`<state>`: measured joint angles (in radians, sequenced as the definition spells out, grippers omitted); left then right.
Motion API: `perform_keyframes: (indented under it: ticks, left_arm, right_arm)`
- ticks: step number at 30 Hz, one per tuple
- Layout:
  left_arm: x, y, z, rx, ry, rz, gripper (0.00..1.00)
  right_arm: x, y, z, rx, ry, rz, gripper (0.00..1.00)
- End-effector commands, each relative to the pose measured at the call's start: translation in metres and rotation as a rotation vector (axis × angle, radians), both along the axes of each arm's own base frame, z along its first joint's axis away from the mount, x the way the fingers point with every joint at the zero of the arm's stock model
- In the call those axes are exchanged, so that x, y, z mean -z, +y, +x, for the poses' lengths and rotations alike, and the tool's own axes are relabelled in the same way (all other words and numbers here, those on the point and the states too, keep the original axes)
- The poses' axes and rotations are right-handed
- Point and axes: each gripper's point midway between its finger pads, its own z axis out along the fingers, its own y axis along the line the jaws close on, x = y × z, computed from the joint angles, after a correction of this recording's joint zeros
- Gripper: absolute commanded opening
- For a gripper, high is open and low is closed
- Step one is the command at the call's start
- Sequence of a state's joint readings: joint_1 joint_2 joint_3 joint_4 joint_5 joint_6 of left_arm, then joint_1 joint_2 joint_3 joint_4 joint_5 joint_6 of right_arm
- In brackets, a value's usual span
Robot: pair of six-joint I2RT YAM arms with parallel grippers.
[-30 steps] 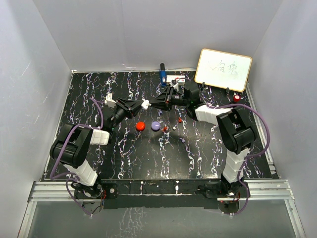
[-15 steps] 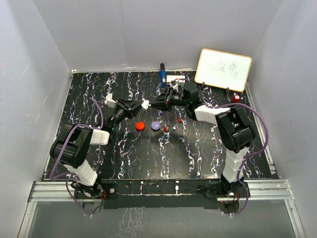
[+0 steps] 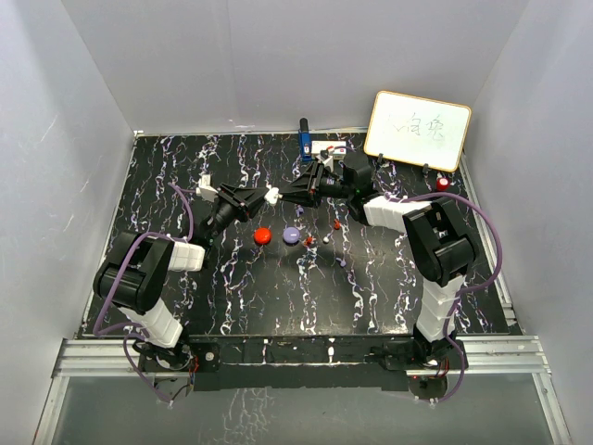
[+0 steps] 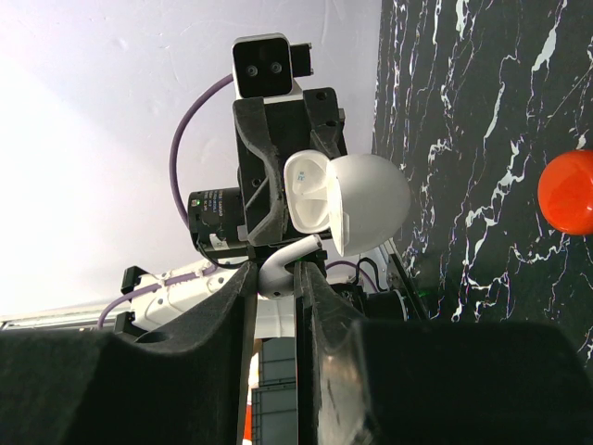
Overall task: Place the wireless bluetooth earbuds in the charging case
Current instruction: Place the earbud in the charging case.
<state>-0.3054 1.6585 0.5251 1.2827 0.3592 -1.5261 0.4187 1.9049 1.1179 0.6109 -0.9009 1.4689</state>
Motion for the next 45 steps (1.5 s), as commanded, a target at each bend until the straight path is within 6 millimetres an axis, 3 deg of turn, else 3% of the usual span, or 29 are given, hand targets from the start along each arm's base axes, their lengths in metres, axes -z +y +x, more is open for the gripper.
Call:
perform_keyframes:
  ticks: [1,29,34,45]
  left_arm:
    - [-0.033,-0.004,-0.008,0.027,-0.095,-0.024,0.00]
    - [-0.027,-0.010,-0.014,0.083,-0.061,0.016,0.00]
    - [-0.017,-0.013,-0.019,0.112,-0.012,0.049,0.00]
    - [-0.021,-0.015,-0.022,0.138,-0.011,0.078,0.00]
  right_arm:
    - [-0.027,0.005,0.002,-0.016,-0.100,0.044,0.00]
    - [-0.027,0.000,0.003,-0.071,-0.138,0.044,0.00]
    - [-0.017,-0.005,0.008,-0.117,-0.162,0.017,0.00]
    - [0.004,-0.024,0.021,-0.134,-0.210,-0.094,0.00]
